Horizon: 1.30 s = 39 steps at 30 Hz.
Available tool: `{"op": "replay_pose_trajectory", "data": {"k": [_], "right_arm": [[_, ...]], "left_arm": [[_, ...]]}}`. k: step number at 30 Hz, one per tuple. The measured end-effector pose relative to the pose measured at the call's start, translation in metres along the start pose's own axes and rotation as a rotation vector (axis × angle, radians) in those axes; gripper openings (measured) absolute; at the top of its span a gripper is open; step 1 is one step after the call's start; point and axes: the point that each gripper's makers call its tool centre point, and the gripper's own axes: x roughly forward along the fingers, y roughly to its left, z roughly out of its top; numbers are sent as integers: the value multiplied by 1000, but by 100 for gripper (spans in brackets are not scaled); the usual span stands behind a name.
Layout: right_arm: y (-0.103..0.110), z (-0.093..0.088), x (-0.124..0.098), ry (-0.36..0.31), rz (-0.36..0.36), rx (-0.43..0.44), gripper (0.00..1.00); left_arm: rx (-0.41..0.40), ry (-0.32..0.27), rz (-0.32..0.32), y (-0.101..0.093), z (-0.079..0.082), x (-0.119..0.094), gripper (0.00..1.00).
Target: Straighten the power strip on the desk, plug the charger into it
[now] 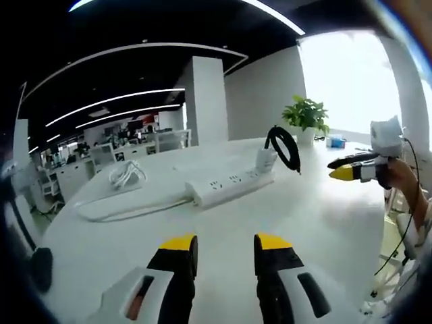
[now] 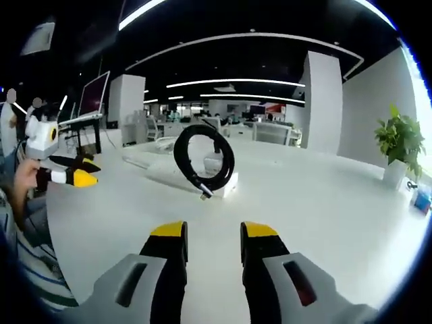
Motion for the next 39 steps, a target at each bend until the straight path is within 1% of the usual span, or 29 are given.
{"op": "replay_pose_trajectory", "data": {"k": [4,9,13,17,20,24,27,31,39], "right_arm": [[3,-2,-3,-11,-11,13,30],[11,-7,-5,2,-1,17,32],[17,-6,-12,-6,-2,29,32],[21,-3,-18,-7,-10,8,33],[26,-2,-23,-9,-12,-5,33],[30,0,-28,-11,-10,-16,34],[29,1,-31,-13,-16,-21,34],[24,-2,-29,-7,-31,-24,34],[22,-7,-30,9,-42,1,35]], "left_arm": [[-1,-9,-6,-6,0,-5,33],[12,-15,4,-8,1,-11,33],[9,-21,1,-12,1,-15,33],[18,-22,8,-14,0,-21,34],[13,-36,11,-16,0,-25,34],[19,-39,13,-19,-1,-29,34],[21,-40,15,-21,-1,-33,34],[26,-42,24,-23,-2,-37,34],[26,-40,48,-22,-6,-45,35]]}}
